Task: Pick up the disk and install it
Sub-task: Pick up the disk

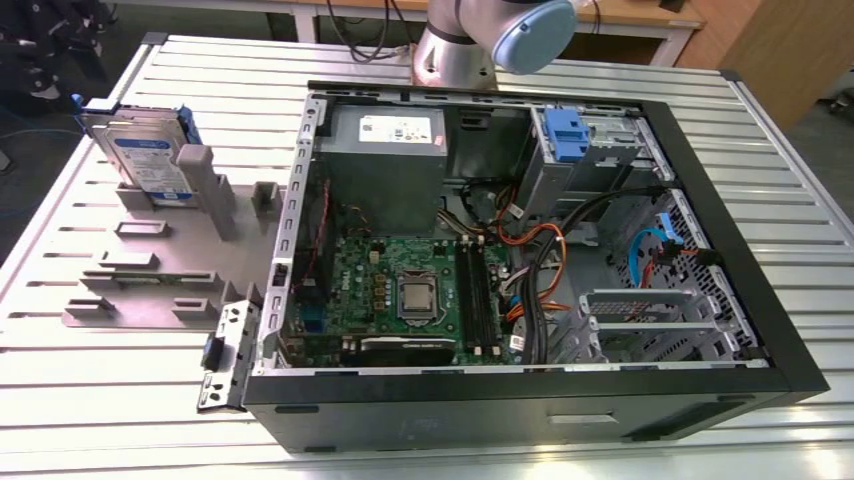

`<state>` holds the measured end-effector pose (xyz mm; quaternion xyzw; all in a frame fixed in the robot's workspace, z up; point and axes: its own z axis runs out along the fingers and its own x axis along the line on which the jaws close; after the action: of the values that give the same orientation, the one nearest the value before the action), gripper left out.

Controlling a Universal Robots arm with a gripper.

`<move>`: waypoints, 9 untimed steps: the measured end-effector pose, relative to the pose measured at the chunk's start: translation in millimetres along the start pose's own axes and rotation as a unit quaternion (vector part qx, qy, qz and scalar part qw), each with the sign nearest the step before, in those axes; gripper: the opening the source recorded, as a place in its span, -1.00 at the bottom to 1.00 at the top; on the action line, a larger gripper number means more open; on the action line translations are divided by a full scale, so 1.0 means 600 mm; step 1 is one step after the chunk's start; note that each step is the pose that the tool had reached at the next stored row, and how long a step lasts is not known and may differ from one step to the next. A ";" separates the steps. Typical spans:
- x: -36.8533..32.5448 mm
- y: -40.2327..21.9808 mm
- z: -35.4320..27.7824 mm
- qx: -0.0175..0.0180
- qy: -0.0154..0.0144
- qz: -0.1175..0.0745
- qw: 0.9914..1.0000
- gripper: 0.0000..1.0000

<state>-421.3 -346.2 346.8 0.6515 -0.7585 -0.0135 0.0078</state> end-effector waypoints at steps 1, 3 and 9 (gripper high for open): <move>0.000 0.000 0.001 0.001 0.000 -0.001 1.000 0.18; 0.000 0.000 0.004 0.004 0.001 -0.002 1.000 0.18; -0.002 0.001 0.008 0.006 0.001 -0.003 1.000 0.18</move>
<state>-421.7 -345.0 341.8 0.6538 -0.7566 -0.0089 0.0046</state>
